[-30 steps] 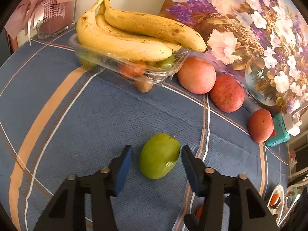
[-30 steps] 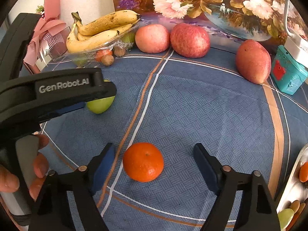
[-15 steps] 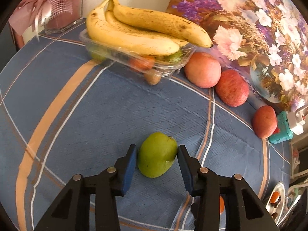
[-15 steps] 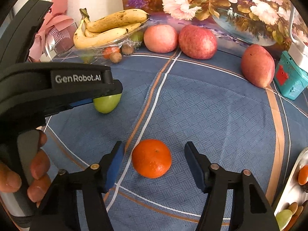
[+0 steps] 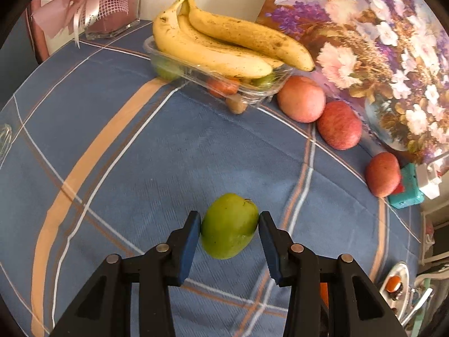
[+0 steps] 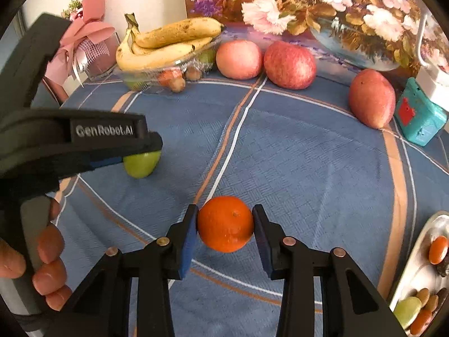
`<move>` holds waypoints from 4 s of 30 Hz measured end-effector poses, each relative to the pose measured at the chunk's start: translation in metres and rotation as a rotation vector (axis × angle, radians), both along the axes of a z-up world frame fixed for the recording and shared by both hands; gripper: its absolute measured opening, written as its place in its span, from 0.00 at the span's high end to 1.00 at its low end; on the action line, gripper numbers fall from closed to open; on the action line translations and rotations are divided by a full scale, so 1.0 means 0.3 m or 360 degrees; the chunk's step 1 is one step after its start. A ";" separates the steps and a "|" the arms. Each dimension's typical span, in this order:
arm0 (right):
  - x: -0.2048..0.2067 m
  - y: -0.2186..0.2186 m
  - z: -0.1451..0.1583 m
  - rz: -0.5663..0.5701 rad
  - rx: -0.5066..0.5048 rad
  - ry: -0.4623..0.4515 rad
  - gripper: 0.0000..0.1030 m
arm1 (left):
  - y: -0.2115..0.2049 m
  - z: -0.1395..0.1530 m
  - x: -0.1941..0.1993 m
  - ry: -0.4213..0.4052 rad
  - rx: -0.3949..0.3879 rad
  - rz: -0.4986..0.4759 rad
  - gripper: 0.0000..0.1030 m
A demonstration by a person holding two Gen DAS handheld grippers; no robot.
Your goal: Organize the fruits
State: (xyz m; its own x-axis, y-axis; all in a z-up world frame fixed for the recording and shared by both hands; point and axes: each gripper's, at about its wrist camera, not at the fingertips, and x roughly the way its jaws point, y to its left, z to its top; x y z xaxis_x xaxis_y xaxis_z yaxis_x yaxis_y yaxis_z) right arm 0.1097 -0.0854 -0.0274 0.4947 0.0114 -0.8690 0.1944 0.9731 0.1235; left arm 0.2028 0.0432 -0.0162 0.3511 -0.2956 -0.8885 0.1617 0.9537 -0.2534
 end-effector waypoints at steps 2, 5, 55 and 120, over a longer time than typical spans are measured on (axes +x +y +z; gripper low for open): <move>-0.014 0.001 0.029 -0.0005 -0.0002 -0.0012 0.61 | -0.009 0.027 -0.029 -0.0012 -0.0005 -0.0006 0.56; -0.054 -0.001 0.078 -0.0021 -0.0021 -0.0031 0.61 | -0.019 0.063 -0.084 -0.0036 -0.0006 -0.0023 0.56; -0.744 -0.629 0.141 -0.1040 0.0137 0.0109 0.60 | -0.673 0.082 -0.813 -0.0116 0.0070 -0.1065 0.55; -0.761 -0.277 0.131 -0.0713 -0.0035 0.0131 0.04 | -0.170 0.098 -0.732 -0.0327 0.0631 -0.0381 0.00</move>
State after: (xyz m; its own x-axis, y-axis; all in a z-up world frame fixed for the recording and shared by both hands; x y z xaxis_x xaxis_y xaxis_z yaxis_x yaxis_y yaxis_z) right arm -0.1185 -0.1686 0.0120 0.3757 -0.2071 -0.9033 0.6051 0.7931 0.0699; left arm -0.0168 -0.0078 0.0131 0.4943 -0.0428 -0.8683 0.3961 0.9002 0.1811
